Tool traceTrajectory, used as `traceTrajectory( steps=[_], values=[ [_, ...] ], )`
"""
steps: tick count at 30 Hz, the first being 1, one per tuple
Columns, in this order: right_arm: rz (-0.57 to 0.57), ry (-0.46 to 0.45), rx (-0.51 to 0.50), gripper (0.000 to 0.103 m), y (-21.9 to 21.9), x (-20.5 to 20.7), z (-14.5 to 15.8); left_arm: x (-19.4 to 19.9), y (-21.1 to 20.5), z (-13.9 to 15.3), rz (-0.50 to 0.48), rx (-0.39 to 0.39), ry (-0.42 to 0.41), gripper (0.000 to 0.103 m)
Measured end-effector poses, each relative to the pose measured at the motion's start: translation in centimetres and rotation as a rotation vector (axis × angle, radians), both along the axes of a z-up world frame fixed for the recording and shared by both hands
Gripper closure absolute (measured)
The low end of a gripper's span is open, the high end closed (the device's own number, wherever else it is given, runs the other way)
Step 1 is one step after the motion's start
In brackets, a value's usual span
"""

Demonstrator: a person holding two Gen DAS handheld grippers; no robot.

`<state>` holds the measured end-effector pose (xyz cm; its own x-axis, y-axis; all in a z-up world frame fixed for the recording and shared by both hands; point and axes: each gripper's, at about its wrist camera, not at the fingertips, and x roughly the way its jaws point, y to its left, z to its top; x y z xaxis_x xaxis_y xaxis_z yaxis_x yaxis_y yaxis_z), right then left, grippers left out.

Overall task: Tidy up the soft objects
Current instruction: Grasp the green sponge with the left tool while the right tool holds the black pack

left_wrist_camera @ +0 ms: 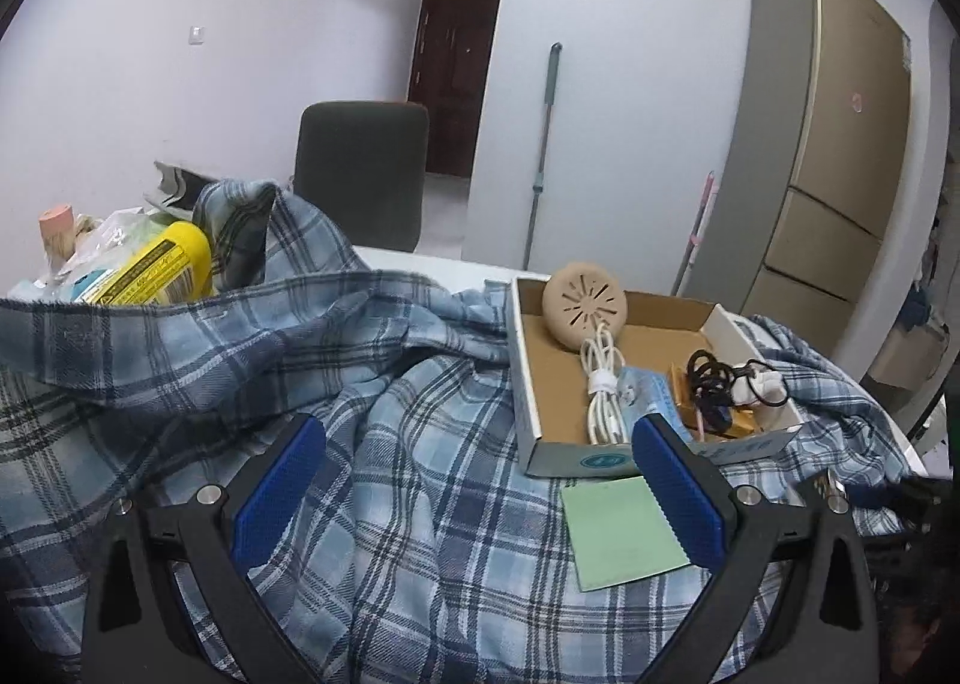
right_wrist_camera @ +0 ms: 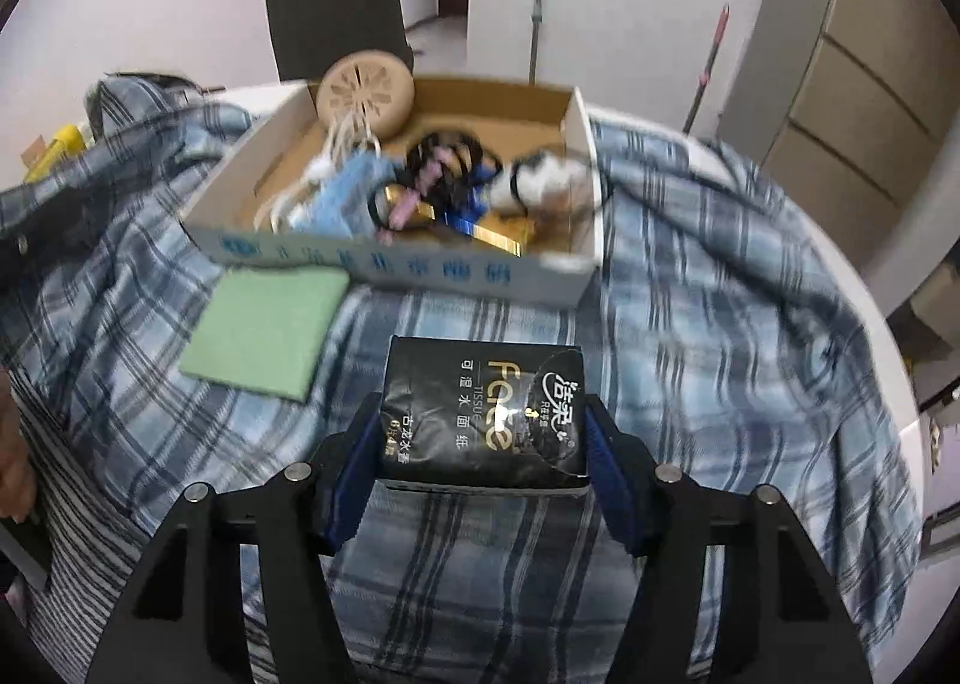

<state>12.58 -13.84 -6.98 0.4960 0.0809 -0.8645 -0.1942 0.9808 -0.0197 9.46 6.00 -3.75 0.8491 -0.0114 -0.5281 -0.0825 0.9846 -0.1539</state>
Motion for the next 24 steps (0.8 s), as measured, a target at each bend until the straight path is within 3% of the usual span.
traceTrajectory(
  steps=[4, 9, 12, 15, 18, 24],
  values=[
    [0.012, -0.064, -0.006, 0.041, 0.6, 0.6, 2.0, -0.5, -0.6, 0.4, -0.044, 0.007, -0.032, 0.0],
    [-0.032, -0.082, -0.004, 0.041, 0.5, 2.4, 2.5, -0.4, -1.7, 0.4, -0.073, 0.03, -0.01, 0.0],
    [-0.03, -0.081, 0.059, 0.041, 0.6, 3.1, 2.3, -0.2, -1.5, 0.3, -0.054, 0.027, 0.004, 0.0],
    [0.02, -0.098, 0.024, 0.041, 2.5, 3.3, 2.3, 0.1, -0.5, 0.0, -0.024, -0.01, 0.021, 0.0],
    [0.06, -0.081, -0.066, 0.041, 4.4, 3.5, 1.4, 0.1, 0.0, -0.1, -0.003, -0.025, 0.029, 0.0],
    [0.117, -0.006, -0.068, 0.041, 6.8, 4.0, -0.8, 0.1, -0.5, -0.3, -0.026, 0.0, 0.03, 0.0]
  ],
)
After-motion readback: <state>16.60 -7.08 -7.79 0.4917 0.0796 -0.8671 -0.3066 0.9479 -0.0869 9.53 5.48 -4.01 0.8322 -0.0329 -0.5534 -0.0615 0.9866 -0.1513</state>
